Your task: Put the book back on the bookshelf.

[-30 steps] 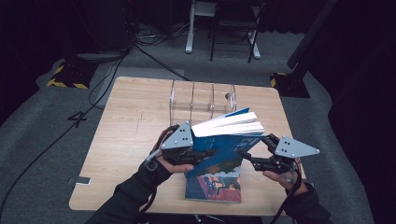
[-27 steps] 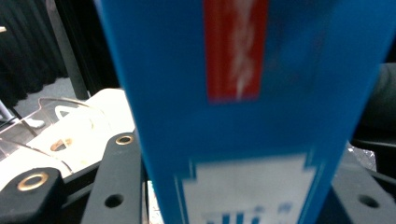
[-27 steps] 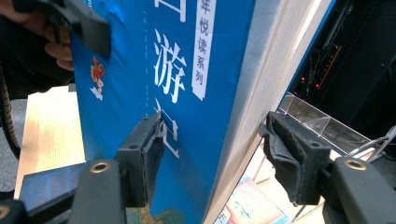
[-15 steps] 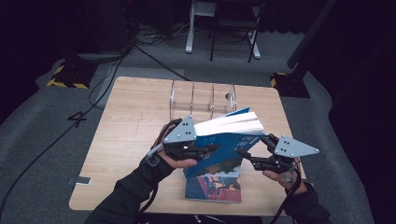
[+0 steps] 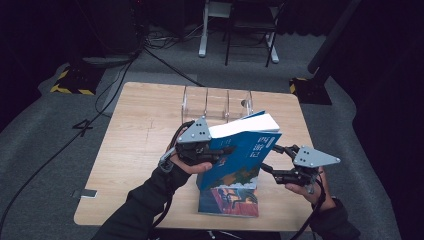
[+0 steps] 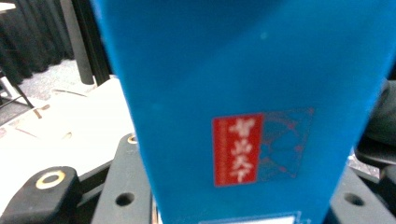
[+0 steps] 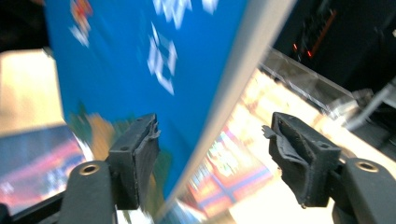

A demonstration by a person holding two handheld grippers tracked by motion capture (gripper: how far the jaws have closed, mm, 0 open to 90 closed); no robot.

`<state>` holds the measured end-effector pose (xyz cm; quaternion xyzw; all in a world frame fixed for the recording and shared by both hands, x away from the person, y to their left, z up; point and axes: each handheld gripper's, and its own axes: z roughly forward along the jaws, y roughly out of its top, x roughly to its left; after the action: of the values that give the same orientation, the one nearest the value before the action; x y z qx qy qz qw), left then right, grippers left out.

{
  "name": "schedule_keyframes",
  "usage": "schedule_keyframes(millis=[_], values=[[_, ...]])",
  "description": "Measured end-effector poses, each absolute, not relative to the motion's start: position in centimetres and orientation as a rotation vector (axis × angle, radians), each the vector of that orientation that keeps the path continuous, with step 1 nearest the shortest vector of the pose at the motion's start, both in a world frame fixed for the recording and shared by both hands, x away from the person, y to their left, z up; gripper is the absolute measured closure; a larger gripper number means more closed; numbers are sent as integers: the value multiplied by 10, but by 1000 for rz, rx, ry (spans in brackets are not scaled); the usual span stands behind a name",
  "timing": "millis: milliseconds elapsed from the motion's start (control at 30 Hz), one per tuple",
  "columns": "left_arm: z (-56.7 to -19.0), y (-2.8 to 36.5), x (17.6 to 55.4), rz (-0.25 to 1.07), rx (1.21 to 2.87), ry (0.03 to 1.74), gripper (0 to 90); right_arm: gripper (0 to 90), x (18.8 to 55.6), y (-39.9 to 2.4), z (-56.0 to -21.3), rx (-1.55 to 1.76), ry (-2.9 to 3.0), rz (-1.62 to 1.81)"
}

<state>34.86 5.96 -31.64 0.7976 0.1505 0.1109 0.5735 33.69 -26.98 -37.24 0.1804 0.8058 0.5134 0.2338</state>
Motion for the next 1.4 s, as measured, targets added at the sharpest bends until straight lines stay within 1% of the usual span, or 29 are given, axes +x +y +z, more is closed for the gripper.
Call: schedule_keyframes(millis=[133,367,600,767,1100,1167,1267,1400], values=[[-315,60,349,269,1859,364,604,324,342,-280,-385,553,2246,1313],[-306,64,350,304,1846,424,607,322,355,-300,-407,697,2277,1258],[-298,79,349,359,1844,472,608,310,364,-304,-421,768,2307,1215],[-296,103,351,428,1832,539,609,294,365,-300,-426,765,2330,1181],[-293,145,361,560,1810,678,609,298,367,-299,-430,783,2340,1171],[-293,147,363,571,1812,695,610,300,367,-299,-431,782,2341,1164],[-292,152,372,628,1824,741,610,300,367,-298,-431,774,2348,1160],[-295,153,382,654,1830,770,610,300,368,-298,-432,783,2348,1162]])
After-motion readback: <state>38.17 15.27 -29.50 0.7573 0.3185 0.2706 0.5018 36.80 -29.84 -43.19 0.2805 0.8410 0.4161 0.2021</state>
